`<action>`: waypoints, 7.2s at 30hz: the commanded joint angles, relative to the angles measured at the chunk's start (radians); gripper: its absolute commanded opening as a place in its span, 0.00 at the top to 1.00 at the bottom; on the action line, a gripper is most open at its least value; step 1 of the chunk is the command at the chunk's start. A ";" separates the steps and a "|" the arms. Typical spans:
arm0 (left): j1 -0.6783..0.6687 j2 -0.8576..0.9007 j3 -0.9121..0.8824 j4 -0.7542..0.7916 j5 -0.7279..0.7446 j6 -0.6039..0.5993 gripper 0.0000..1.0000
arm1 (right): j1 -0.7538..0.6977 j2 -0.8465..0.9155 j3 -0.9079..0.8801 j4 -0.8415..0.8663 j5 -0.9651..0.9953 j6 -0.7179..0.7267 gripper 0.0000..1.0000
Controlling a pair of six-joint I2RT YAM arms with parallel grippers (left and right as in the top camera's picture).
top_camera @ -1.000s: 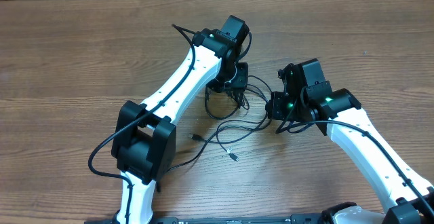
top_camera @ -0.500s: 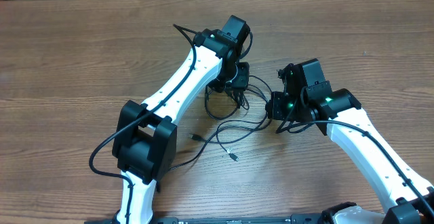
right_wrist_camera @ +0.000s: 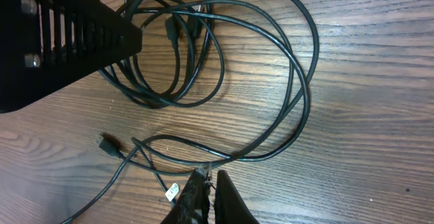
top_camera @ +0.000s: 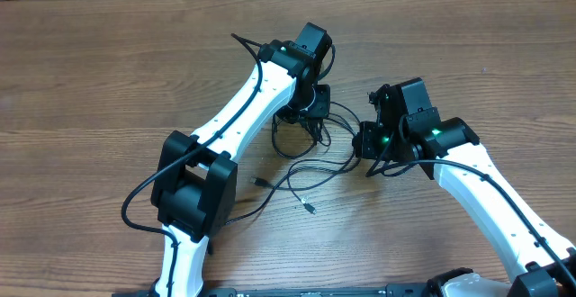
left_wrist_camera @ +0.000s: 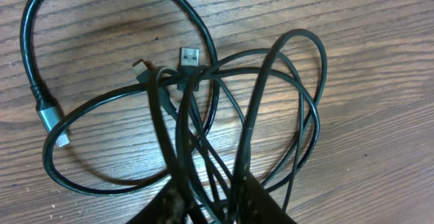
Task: Untangle cables
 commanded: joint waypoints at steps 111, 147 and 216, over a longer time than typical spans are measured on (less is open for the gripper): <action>0.141 -0.372 0.089 -0.002 0.489 0.133 0.96 | -0.014 0.001 0.013 0.501 -0.315 0.409 0.59; 0.168 -0.372 0.089 0.075 0.663 0.114 0.94 | -0.014 0.001 0.013 0.198 -0.060 0.409 0.96; 0.203 -0.272 0.008 -0.169 0.415 -0.454 0.35 | -0.014 0.001 0.013 0.651 -0.356 0.640 0.96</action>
